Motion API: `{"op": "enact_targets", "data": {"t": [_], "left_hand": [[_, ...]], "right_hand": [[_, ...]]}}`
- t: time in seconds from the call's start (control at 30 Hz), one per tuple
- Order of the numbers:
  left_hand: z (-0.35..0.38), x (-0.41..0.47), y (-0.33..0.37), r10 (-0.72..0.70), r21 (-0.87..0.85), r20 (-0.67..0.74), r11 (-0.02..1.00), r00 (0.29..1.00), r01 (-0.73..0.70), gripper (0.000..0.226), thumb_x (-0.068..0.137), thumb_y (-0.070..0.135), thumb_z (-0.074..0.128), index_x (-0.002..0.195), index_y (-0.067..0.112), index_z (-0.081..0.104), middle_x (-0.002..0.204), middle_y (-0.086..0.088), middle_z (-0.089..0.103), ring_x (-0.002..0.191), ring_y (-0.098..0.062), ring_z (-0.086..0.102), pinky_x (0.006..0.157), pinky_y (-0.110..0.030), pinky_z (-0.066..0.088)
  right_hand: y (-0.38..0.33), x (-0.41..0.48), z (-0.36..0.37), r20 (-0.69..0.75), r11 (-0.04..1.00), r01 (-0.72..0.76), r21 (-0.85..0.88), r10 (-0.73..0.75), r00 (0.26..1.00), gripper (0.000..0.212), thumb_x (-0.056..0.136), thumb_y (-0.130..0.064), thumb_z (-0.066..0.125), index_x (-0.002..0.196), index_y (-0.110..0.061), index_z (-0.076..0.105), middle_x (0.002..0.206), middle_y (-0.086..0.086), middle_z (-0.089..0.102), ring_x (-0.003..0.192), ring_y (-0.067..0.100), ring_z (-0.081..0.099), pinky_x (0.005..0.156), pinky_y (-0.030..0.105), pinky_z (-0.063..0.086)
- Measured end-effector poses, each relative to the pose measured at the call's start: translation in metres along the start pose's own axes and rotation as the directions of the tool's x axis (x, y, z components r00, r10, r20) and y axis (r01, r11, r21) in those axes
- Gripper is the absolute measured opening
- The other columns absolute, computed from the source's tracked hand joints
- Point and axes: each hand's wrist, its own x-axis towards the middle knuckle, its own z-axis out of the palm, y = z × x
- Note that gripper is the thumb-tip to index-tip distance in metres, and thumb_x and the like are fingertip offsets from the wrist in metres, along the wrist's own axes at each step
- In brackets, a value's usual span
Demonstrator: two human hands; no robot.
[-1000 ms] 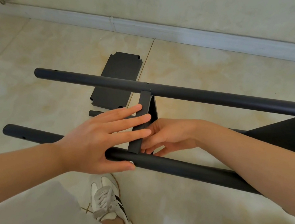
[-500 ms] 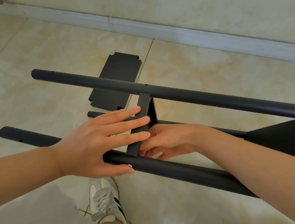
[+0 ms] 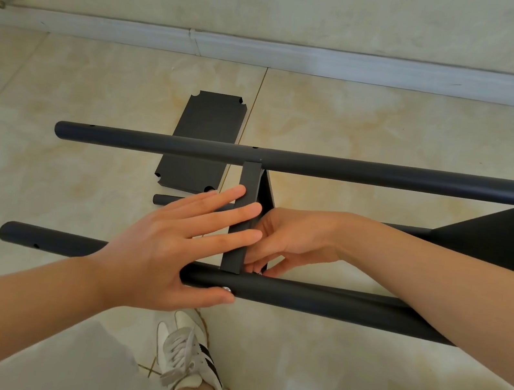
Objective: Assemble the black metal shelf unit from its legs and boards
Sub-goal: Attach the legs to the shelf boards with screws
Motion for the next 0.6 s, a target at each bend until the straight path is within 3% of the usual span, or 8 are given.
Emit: {"op": "enact_targets", "data": {"t": [0.2, 0.33, 0.4, 0.6], "left_hand": [[0.0001, 0.0, -0.0007, 0.005, 0.005, -0.001, 1.0, 1.0, -0.005, 0.069, 0.089, 0.058, 0.064, 0.144, 0.02, 0.05, 0.157, -0.003, 0.041, 0.152, -0.025, 0.026, 0.119, -0.046, 0.031], [-0.0001, -0.0001, -0.0008, 0.007, 0.012, -0.004, 1.0, 1.0, -0.007, 0.069, 0.088, 0.058, 0.065, 0.144, 0.02, 0.05, 0.157, -0.004, 0.041, 0.152, -0.025, 0.026, 0.12, -0.045, 0.031], [-0.0003, -0.0003, -0.0006, 0.008, 0.014, -0.003, 1.0, 1.0, -0.007, 0.069, 0.088, 0.058, 0.065, 0.144, 0.02, 0.05, 0.157, -0.004, 0.041, 0.152, -0.025, 0.026, 0.12, -0.045, 0.03], [-0.0001, 0.0005, -0.0005, 0.009, 0.014, -0.004, 1.0, 1.0, -0.009, 0.069, 0.088, 0.058, 0.064, 0.144, 0.021, 0.049, 0.157, -0.004, 0.041, 0.151, -0.026, 0.027, 0.118, -0.047, 0.032]], "right_hand": [[-0.0012, -0.001, 0.0026, -0.015, 1.0, -0.012, -0.026, 0.012, 1.0, 0.014, 0.093, -0.021, 0.065, 0.082, -0.016, 0.073, 0.082, -0.002, 0.071, 0.084, 0.012, 0.064, 0.09, 0.032, 0.054], [0.0001, 0.0034, 0.007, -0.033, 0.998, -0.036, -0.049, 0.035, 0.999, 0.029, 0.093, -0.026, 0.064, 0.109, -0.003, 0.071, 0.089, 0.004, 0.071, 0.088, 0.015, 0.066, 0.093, 0.036, 0.054], [0.0009, 0.0039, 0.0066, -0.033, 0.999, -0.038, -0.036, 0.037, 0.999, 0.032, 0.092, -0.027, 0.064, 0.112, -0.002, 0.069, 0.091, 0.005, 0.071, 0.088, 0.016, 0.066, 0.092, 0.035, 0.054], [0.0006, -0.0003, -0.0011, 0.026, 0.999, -0.035, -0.014, 0.036, 0.999, 0.016, 0.091, -0.026, 0.067, 0.08, -0.023, 0.077, 0.088, 0.0, 0.071, 0.087, 0.013, 0.063, 0.086, 0.028, 0.056]]}}
